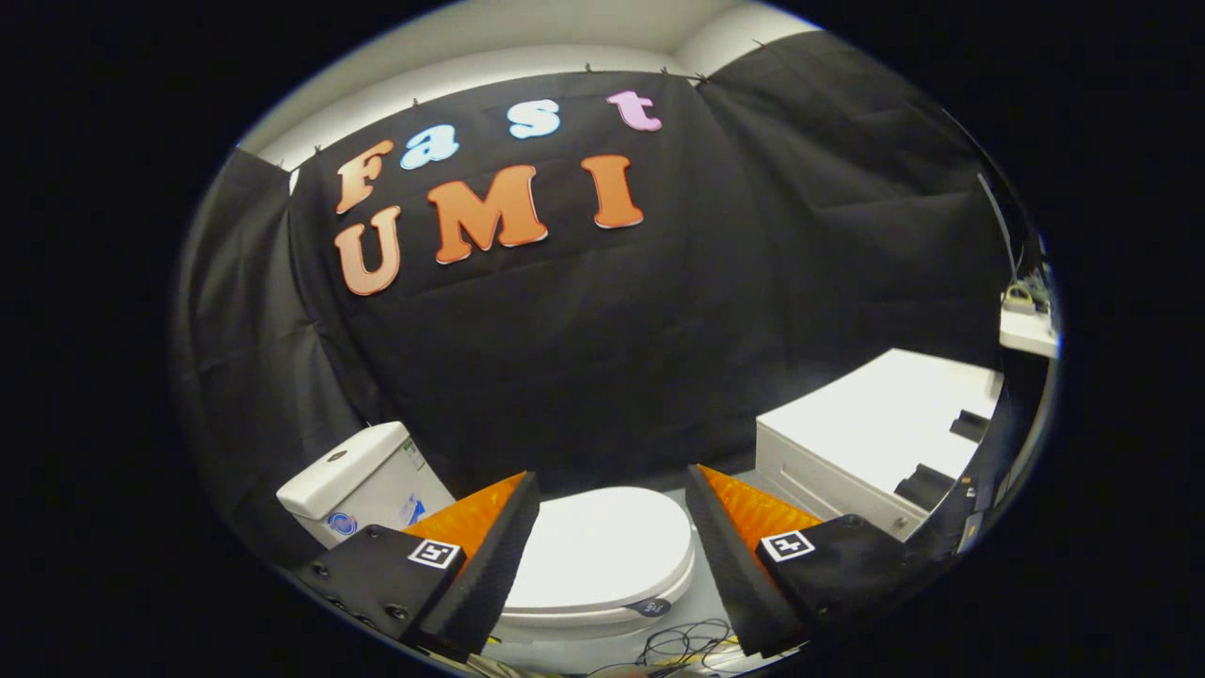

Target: Open the toilet lid.

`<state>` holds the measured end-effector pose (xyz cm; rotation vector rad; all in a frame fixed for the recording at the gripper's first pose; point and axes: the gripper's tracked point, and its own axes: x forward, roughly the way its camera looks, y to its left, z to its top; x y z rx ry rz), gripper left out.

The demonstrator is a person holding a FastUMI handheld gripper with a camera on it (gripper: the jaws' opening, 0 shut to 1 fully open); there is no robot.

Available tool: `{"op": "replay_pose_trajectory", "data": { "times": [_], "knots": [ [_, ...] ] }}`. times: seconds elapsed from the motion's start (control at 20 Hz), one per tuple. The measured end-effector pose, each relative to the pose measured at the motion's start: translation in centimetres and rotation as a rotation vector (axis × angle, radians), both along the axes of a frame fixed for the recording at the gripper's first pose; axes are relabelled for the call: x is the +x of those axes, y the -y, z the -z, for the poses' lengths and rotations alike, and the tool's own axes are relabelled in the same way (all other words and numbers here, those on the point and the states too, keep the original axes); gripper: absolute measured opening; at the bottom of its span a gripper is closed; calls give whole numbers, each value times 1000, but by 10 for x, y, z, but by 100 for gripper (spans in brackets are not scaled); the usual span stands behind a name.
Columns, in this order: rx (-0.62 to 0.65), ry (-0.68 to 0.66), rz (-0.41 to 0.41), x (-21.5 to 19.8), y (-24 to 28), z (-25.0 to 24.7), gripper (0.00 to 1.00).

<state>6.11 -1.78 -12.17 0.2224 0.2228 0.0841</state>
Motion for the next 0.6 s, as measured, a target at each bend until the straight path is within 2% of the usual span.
{"op": "replay_pose_trajectory", "data": {
  "times": [0.2, 0.4, 0.6],
  "knots": [
    [213, -175, -33, 23, 9, 86, 98],
    [379, -296, -46, 43, 11, 152, 98],
    [465, -405, -33, 54, 16, 216, 98]
  ]
}}
